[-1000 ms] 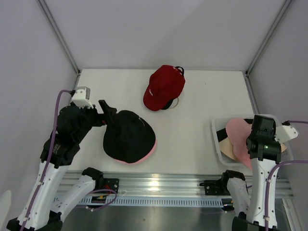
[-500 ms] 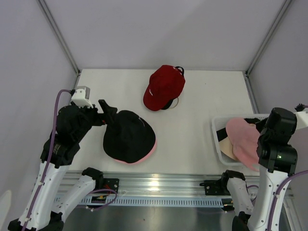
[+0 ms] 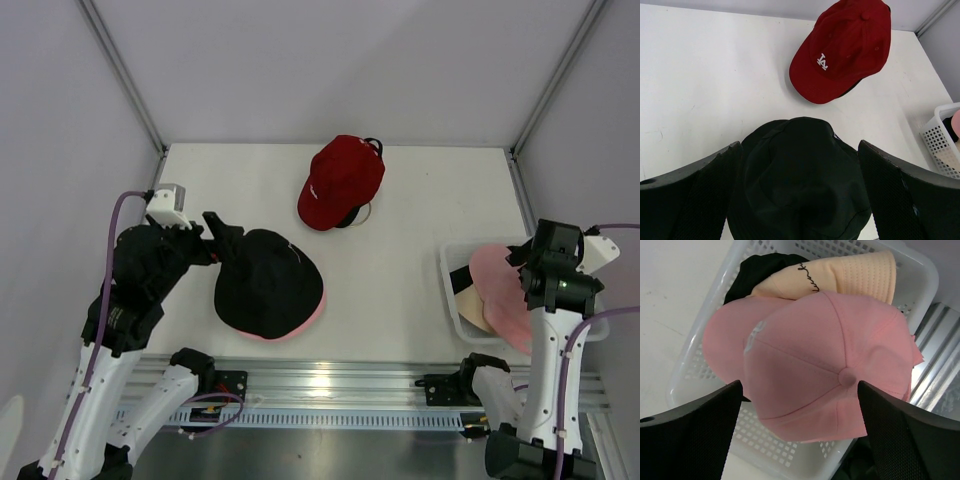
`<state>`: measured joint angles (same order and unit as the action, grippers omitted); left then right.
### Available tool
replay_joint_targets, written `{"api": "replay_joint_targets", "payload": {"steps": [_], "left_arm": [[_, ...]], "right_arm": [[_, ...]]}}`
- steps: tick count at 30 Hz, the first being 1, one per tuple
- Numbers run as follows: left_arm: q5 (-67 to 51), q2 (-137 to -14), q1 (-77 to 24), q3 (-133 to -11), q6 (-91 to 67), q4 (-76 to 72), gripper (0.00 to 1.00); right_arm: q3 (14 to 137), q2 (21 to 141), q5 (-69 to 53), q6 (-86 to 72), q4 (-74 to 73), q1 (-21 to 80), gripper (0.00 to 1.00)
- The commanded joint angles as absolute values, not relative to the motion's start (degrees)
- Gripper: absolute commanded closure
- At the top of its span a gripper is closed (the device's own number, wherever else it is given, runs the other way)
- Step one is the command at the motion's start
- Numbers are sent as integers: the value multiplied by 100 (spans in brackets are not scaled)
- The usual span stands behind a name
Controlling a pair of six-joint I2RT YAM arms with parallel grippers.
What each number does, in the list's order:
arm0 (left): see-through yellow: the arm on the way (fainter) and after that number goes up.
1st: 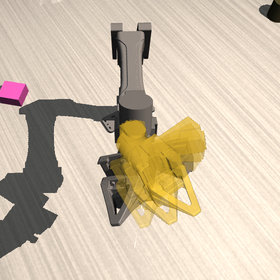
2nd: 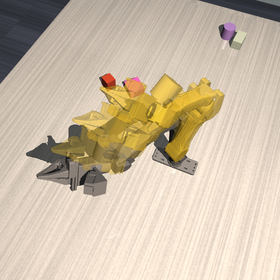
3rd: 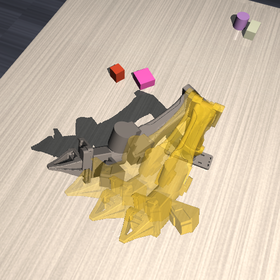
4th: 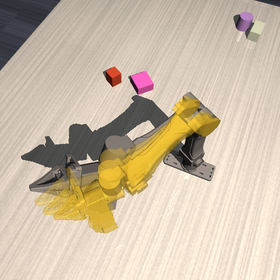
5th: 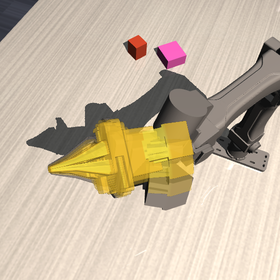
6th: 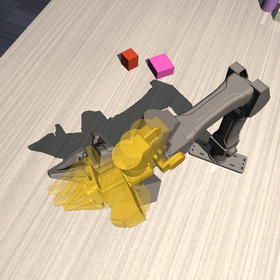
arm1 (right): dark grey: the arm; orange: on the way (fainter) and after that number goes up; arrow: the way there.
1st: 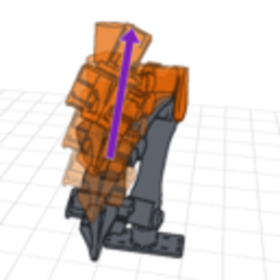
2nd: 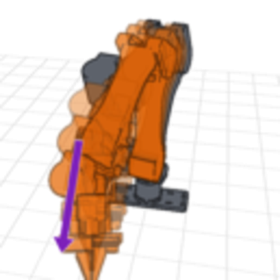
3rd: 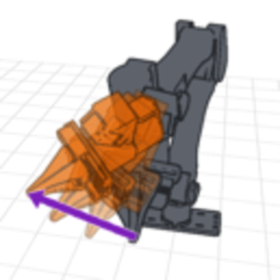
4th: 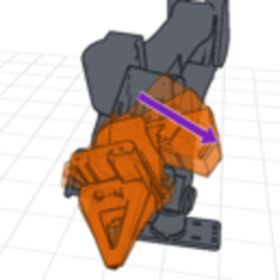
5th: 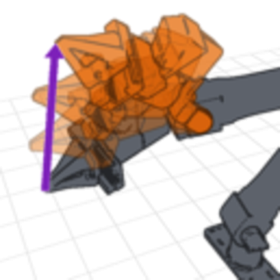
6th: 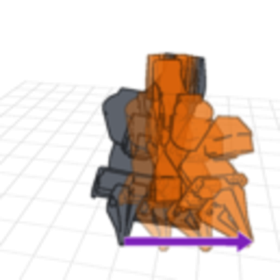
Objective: Stack the hats
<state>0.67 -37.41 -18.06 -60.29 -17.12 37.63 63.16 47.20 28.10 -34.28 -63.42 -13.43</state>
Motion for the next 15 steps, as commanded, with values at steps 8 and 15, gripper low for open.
{"api": "replay_joint_targets", "payload": {"steps": [8,15], "left_arm": [[-26,-3691,-1749,-5950,-1529,3560,0],[-26,-3744,-1749,-5941,-1521,3560,0]], "right_arm": [[5722,4377,3208,-3849,-6241,-1942,4],[5186,4095,3147,-3674,-5319,-1995,24]]}}
